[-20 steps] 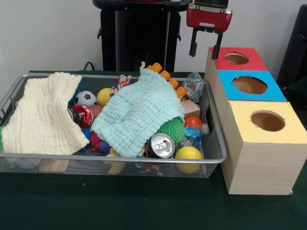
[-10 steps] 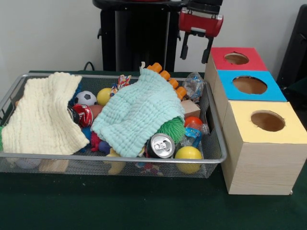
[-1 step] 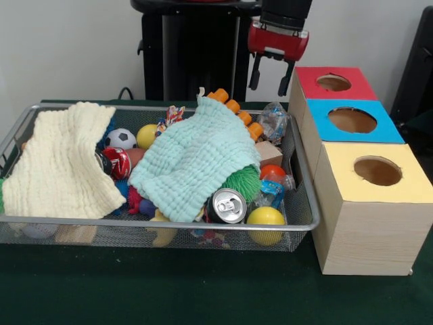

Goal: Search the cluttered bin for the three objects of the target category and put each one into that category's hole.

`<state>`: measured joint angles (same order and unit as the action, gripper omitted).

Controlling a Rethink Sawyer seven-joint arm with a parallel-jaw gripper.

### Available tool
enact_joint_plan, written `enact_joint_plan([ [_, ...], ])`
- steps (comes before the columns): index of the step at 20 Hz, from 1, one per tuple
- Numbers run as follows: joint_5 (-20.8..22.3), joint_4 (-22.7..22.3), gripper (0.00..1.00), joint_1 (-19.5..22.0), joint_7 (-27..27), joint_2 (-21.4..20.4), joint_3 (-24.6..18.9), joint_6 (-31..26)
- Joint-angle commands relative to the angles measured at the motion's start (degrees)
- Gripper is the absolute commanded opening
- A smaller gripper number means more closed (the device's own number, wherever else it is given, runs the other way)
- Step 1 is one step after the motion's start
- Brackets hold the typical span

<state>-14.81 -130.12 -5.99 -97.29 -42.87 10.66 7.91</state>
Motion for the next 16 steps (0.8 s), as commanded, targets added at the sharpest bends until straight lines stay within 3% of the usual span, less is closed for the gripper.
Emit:
enact_joint_plan([
  [1, 0.22, 4.91, 1.0, 0.86, -10.27, 1.72, -1.06, 2.69],
  [8, 1.61, 3.86, 1.0, 4.6, -11.09, -0.88, -5.03, 1.02],
  [16, 4.02, 2.64, 1.0, 10.25, -13.06, -1.66, -10.81, 3.24],
])
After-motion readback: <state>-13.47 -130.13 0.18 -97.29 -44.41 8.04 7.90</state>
